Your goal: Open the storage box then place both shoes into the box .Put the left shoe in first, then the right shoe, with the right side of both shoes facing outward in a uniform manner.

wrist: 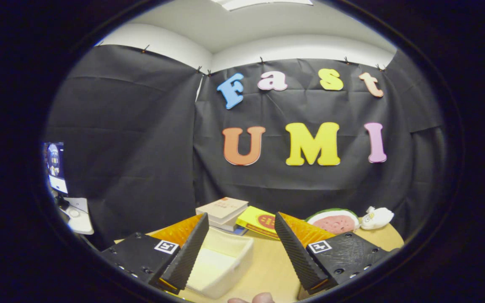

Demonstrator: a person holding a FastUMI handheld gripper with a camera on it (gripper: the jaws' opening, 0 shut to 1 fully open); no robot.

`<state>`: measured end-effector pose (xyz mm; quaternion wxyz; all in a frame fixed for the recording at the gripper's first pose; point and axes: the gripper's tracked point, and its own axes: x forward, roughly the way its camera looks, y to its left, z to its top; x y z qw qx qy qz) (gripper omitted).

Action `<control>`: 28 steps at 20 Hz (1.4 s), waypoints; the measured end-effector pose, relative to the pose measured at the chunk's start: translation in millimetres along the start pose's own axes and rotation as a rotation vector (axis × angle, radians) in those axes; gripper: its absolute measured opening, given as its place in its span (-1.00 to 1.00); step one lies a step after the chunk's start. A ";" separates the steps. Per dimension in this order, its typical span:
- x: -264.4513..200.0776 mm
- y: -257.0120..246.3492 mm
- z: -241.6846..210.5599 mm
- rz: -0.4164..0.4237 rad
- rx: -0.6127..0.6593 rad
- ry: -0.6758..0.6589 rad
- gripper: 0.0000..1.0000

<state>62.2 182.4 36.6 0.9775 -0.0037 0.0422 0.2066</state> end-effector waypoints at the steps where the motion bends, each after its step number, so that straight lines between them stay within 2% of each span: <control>1: -7.3 -18.4 -3.6 -0.020 -0.013 0.008 0.91; 5: -33.9 -80.5 -34.6 -0.077 -0.053 0.064 0.91; 10: -51.3 -153.1 -111.8 -0.164 -0.059 0.244 0.91; 17: -40.8 -192.7 -225.7 -0.199 0.074 0.582 0.92; 22: -20.6 -207.1 -248.4 -0.216 0.166 0.747 0.90; 23: -17.9 -208.0 -252.2 -0.218 0.179 0.774 0.77; 28: -6.4 -195.7 -282.0 -0.169 0.231 0.894 0.43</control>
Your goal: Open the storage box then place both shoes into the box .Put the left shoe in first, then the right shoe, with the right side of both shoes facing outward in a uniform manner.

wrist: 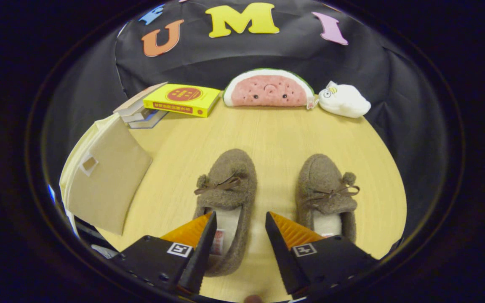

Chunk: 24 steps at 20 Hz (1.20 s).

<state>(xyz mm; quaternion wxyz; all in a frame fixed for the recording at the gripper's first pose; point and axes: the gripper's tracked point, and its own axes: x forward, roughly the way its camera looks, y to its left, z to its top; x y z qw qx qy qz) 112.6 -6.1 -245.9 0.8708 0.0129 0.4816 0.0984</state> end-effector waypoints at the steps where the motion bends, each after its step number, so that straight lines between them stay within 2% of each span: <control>1: 5.9 1.2 -2.1 0.007 0.014 0.016 0.11; 2: 10.5 3.0 -5.8 0.017 0.024 0.032 0.06; 5: 16.8 -6.0 -5.5 0.011 0.093 0.049 -0.51; 7: 17.0 -6.1 -5.8 0.041 0.152 0.058 -0.88; 8: 15.2 -5.8 -6.0 0.057 0.177 0.051 -0.88; 9: 18.2 -6.0 -6.6 0.073 0.201 0.047 -0.99; 15: 8.7 3.9 -8.4 0.130 0.288 0.030 -1.00; 20: -7.6 33.5 8.6 0.171 0.294 -0.008 -1.00; 24: -31.5 65.8 29.3 0.264 0.363 -0.030 -1.00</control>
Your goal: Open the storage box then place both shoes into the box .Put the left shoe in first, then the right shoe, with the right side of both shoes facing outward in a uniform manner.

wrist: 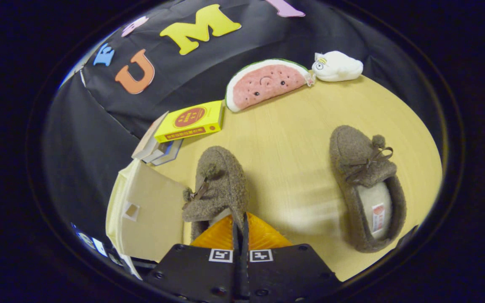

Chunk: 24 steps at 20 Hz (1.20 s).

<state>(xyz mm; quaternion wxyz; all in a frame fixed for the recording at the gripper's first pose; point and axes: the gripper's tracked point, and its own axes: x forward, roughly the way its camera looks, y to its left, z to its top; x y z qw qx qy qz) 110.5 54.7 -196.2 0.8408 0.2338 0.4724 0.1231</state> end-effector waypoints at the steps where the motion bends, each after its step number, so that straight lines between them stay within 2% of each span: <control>1: -4.1 10.1 1.8 0.010 -0.001 -0.002 -1.00; 9: -47.5 126.3 23.4 0.112 -0.024 -0.048 -1.00; 14: -53.1 215.2 18.3 0.165 -0.017 -0.049 -1.00; 18: -19.6 271.6 -9.7 0.144 -0.059 -0.022 -1.00; 24: 42.1 300.7 -40.7 0.058 0.042 -0.057 -1.00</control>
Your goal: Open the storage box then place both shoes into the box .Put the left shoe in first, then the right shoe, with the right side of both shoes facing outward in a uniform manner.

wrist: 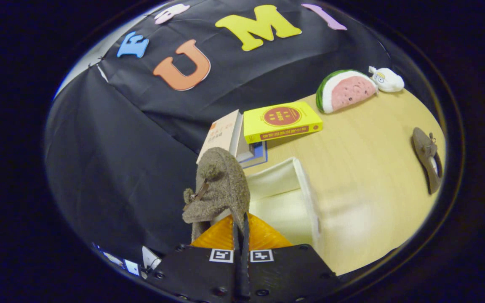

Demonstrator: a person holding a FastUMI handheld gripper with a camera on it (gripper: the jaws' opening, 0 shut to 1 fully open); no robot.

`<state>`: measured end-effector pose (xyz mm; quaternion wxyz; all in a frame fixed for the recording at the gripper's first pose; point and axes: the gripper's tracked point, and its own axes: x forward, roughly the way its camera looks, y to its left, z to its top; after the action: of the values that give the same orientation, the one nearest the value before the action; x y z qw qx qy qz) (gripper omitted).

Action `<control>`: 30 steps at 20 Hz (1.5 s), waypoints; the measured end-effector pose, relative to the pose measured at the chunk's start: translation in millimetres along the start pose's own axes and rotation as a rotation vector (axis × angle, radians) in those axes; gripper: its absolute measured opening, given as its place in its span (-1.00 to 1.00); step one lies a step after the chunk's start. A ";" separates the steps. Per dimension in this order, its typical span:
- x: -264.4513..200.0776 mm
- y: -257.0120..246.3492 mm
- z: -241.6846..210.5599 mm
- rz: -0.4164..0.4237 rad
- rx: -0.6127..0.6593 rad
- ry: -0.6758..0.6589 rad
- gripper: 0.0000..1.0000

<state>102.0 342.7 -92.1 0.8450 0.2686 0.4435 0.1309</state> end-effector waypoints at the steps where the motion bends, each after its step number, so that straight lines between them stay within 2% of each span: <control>1: 6.0 0.4 -6.5 -0.008 0.026 -0.007 -0.99; 8: 38.2 -9.1 -54.6 -0.089 0.038 -0.003 -0.99; 14: 42.5 -25.1 -81.3 -0.123 0.097 0.049 -1.00; 23: 55.8 -28.2 -93.7 -0.160 0.056 0.133 -0.96; 24: 57.1 -25.7 -90.9 -0.152 0.052 0.128 -0.87; 25: 58.4 -23.5 -88.7 -0.141 0.057 0.128 -0.60; 26: 56.1 -18.5 -89.8 -0.123 0.059 0.135 -0.49; 27: 55.4 -15.3 -91.3 -0.112 0.056 0.148 -0.18; 30: 47.9 -5.9 -96.5 -0.079 0.006 0.160 0.39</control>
<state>50.2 392.4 -172.6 0.8105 0.2421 0.5202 0.1174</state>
